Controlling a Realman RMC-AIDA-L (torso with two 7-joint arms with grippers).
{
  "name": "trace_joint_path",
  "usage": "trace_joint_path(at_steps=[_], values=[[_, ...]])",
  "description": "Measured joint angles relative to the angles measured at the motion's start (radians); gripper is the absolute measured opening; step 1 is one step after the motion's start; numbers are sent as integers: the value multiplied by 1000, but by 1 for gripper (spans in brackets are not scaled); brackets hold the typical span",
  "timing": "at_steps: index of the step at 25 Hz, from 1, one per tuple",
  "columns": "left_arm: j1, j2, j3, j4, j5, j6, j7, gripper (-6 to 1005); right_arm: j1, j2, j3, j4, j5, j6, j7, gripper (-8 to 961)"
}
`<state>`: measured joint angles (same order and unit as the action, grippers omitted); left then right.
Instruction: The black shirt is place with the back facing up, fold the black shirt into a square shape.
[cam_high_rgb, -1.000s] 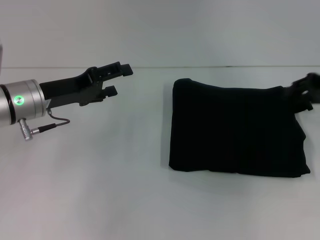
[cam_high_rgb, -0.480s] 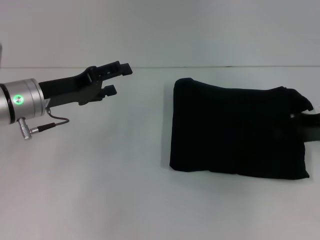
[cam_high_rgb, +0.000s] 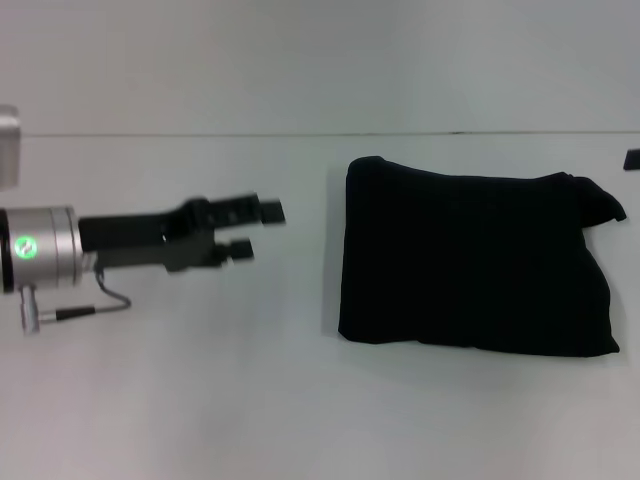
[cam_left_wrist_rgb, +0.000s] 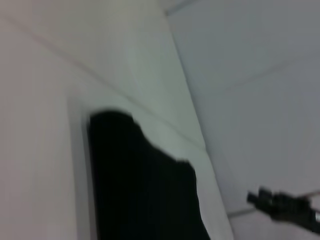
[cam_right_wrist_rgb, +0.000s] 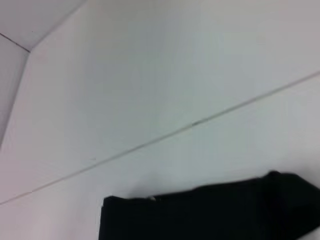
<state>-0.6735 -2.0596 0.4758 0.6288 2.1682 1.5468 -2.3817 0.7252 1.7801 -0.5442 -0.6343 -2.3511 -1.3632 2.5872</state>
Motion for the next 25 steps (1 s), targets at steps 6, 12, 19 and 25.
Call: trace_joint_path(at_steps=[6,12,19,25], values=[[17,-21,23,-118,36,-39,-47,948,27,-11,-10,-5,2,-10,17,583],[19,-59,15,-209,26,-135,-35,949,45,-32,-15,-5,2,-34,73,642],[-6,-100,42,-260,27,-250,-29,925,46,-33,-9,-8,5,-41,82,659],[-22,-103,48,-289,25,-322,-30,878,48,-32,-10,-5,5,-39,76,661]])
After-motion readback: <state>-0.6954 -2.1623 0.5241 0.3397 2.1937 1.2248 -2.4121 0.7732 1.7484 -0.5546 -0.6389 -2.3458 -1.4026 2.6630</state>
